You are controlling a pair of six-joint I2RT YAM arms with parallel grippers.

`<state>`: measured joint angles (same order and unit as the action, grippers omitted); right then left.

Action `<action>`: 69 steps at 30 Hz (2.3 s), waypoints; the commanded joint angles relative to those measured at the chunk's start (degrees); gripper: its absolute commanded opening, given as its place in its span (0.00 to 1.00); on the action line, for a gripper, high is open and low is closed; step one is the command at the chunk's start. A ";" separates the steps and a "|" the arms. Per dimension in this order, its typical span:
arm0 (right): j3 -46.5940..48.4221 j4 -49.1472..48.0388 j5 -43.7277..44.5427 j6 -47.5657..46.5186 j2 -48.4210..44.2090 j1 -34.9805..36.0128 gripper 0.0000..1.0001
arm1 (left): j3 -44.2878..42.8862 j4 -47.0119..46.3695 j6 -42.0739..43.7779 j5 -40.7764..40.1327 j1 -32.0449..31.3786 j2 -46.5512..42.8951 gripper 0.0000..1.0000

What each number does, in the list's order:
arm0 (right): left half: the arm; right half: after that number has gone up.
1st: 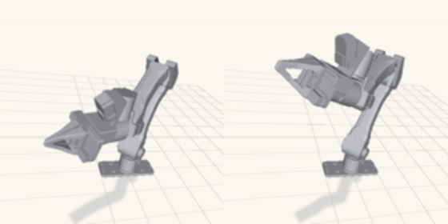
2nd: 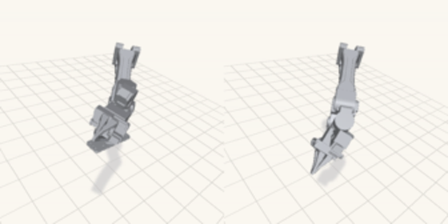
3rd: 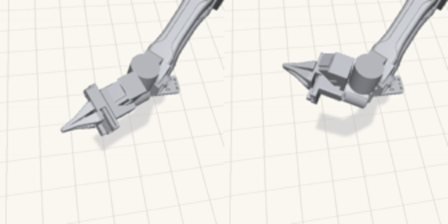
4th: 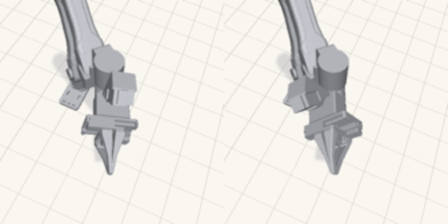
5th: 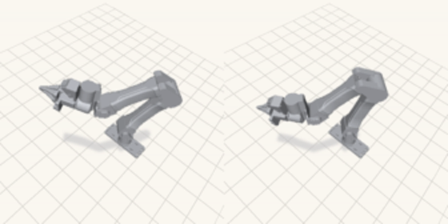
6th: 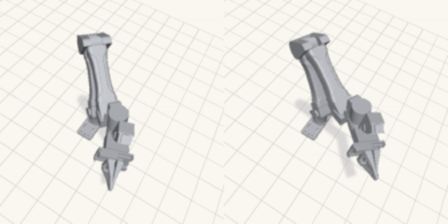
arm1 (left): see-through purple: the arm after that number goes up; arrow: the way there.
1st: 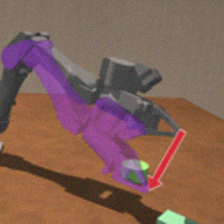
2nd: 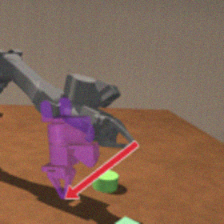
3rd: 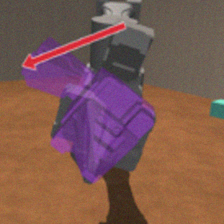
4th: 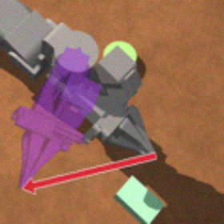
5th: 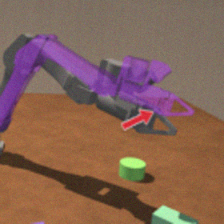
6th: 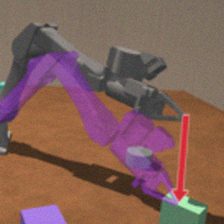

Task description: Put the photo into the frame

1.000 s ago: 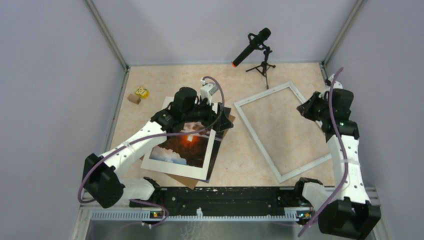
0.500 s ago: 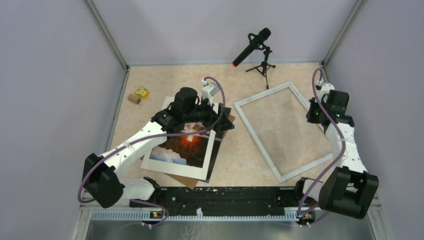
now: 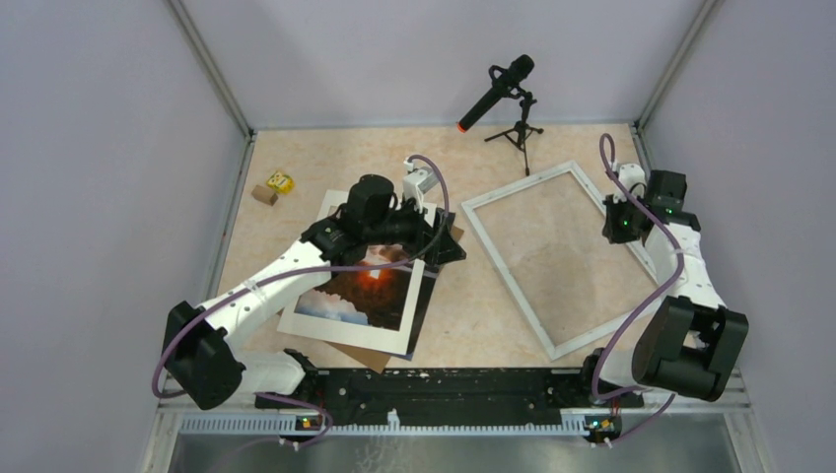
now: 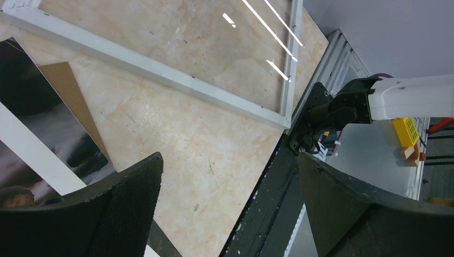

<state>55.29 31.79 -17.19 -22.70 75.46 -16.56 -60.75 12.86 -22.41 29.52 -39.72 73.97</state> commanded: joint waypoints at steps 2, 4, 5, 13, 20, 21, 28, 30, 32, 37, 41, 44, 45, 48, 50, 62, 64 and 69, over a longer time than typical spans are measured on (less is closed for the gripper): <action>1.45 -1.55 2.14 -2.73 -1.21 -0.74 0.00 | -0.60 -3.27 0.08 1.18 -0.36 -0.95 0.98; 0.73 -3.19 2.73 -2.01 -1.80 -0.76 0.00 | -0.60 -3.21 0.16 1.08 -0.44 -1.08 0.98; 0.45 -3.85 2.96 -1.62 -2.15 -0.76 0.00 | -0.60 -3.22 0.24 1.07 -0.46 -1.11 0.98; -1.54 -7.64 6.96 -0.88 -3.95 -0.74 0.00 | -0.60 -3.16 0.44 0.82 -0.44 -1.10 0.98; -2.70 -10.56 5.16 1.78 -4.54 -1.28 0.00 | -0.51 -3.29 0.35 0.90 -0.52 -1.01 0.98; -2.89 -11.10 4.51 2.54 -4.58 -1.26 0.00 | -0.51 -3.31 0.29 0.98 -0.47 -1.02 0.98; -5.43 -14.51 4.03 7.38 -6.78 -1.28 0.00 | -0.42 -3.47 0.28 1.05 -0.45 -0.82 0.98; -6.21 -14.79 4.45 8.25 -7.97 -1.27 0.00 | -0.42 -3.53 0.14 1.31 -0.51 -0.77 0.98; -7.33 -15.46 5.37 8.99 -8.97 -1.36 0.00 | -0.34 -3.59 0.00 1.56 -0.50 -0.76 0.98; -9.93 -17.18 7.57 10.12 -11.16 -2.06 0.00 | -0.24 -3.74 -0.09 1.61 -0.55 -0.83 0.98; -11.08 -18.07 7.41 10.79 -11.75 -2.85 0.00 | -0.16 -3.89 -0.09 1.77 -0.53 -0.83 0.98; -11.29 -18.14 7.91 10.99 -12.12 -3.30 0.00 | -0.07 -3.90 -0.09 1.68 -0.57 -0.89 0.98; -11.34 -18.31 7.94 11.13 -12.32 -3.48 0.00 | -0.11 -3.95 -0.09 1.74 -0.54 -0.89 0.98; -11.52 -18.45 7.37 11.61 -12.55 -3.72 0.00 | -0.07 -3.94 -0.10 1.68 -0.54 -0.91 0.98; -11.74 -18.66 6.99 11.62 -12.53 -3.70 0.00 | -0.07 -3.98 -0.09 1.73 -0.64 -0.91 0.99; -13.43 -19.30 3.74 9.93 -11.90 -3.80 0.00 | 0.01 -4.11 -0.15 1.84 -0.66 -0.86 0.98; -13.45 -19.24 3.34 9.55 -11.83 -3.77 0.00 | 0.02 -4.08 -0.17 1.96 -0.62 -0.77 0.98; -12.95 -18.84 3.03 9.34 -11.10 -3.74 0.00 | 0.11 -4.16 -0.18 1.80 -0.67 -0.79 0.98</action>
<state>42.35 15.16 -12.27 -12.47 64.77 -19.81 -60.75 11.99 -22.52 30.61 -40.18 73.97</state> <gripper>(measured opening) 0.003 0.985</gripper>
